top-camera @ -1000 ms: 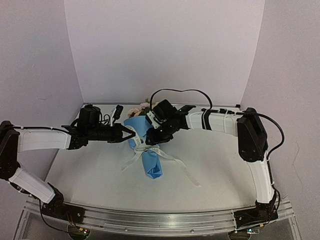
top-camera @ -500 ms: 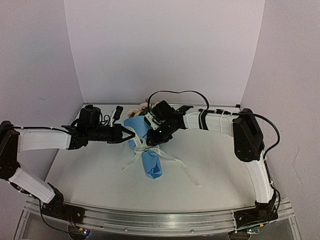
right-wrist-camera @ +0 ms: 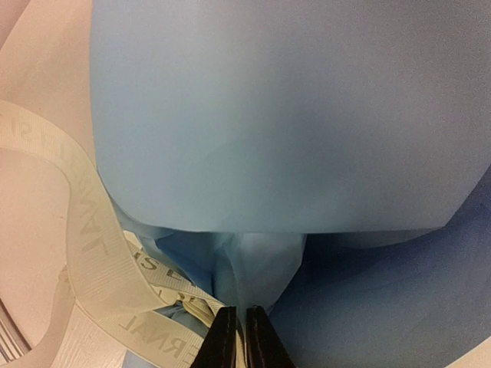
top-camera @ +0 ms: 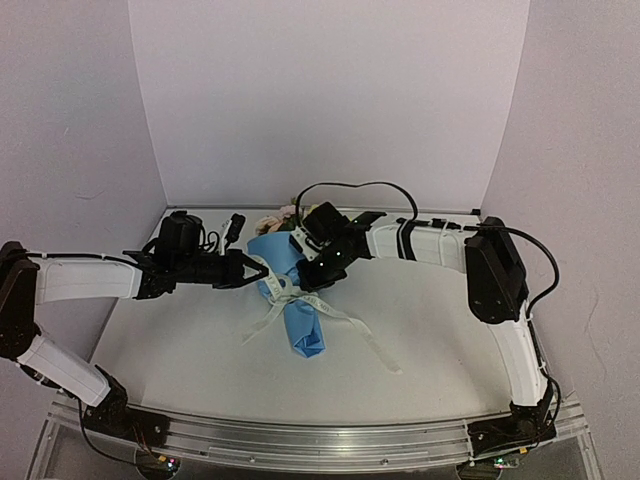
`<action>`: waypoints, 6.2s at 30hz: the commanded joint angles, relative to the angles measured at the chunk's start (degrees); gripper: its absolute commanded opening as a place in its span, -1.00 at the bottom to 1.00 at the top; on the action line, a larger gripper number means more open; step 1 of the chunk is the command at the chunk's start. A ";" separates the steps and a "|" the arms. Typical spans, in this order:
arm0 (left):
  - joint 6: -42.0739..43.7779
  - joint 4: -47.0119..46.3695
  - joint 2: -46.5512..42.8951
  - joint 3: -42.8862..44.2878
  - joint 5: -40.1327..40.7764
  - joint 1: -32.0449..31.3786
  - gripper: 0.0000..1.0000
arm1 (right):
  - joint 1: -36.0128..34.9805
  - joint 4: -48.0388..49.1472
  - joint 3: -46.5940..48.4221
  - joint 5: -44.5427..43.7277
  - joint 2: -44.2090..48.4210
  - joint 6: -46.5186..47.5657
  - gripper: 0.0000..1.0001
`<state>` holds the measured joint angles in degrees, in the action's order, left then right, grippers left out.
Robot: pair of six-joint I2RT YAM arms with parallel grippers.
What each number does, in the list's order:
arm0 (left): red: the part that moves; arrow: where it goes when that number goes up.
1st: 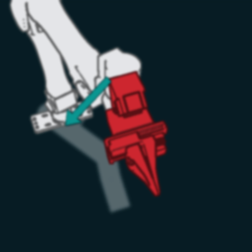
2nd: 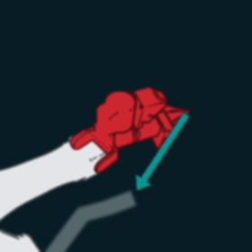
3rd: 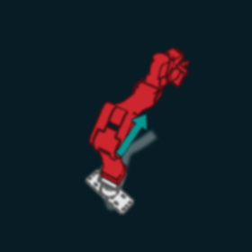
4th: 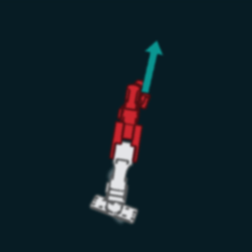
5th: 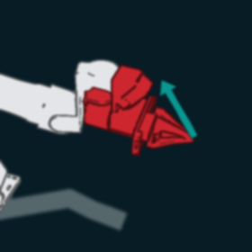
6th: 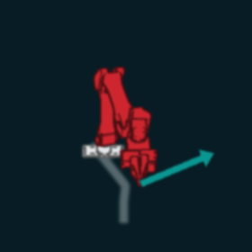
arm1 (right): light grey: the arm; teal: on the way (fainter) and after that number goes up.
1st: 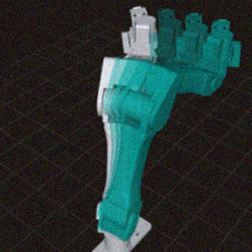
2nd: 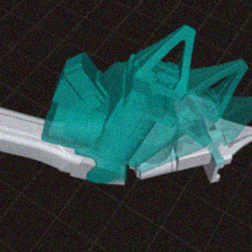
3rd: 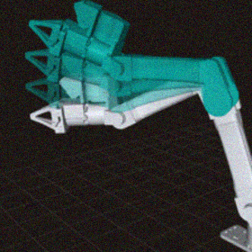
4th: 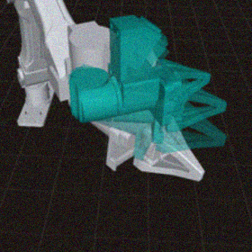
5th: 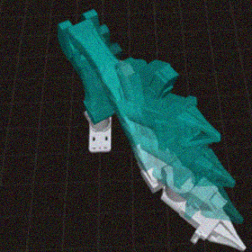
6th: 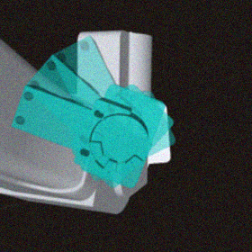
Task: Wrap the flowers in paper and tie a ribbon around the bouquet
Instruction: Cross the half-tied ribbon over the folded bouquet.
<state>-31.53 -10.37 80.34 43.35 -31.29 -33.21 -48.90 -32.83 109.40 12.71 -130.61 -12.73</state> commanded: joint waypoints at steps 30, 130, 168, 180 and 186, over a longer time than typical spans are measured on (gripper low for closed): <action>1.98 6.06 3.03 4.30 2.27 -0.84 -0.99 | 0.44 7.97 -15.55 1.78 14.48 1.10 -0.96; 1.50 16.25 7.95 9.85 10.19 -3.55 -1.00 | 1.34 4.89 -16.41 9.78 15.56 5.23 -0.97; 2.81 17.13 10.00 11.90 10.57 -4.28 -1.00 | 1.35 0.63 -12.45 8.73 8.32 -1.43 0.18; 2.51 16.41 9.49 11.27 10.45 -4.32 -1.00 | 1.33 5.05 -13.80 3.40 9.65 -10.76 0.28; 2.30 16.09 9.21 10.90 10.31 -4.29 -1.00 | 1.33 6.51 -13.16 1.13 8.99 -15.56 0.29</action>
<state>-29.87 6.59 90.35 52.51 -21.21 -37.26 -47.66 -28.87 95.37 17.10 -121.93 -23.84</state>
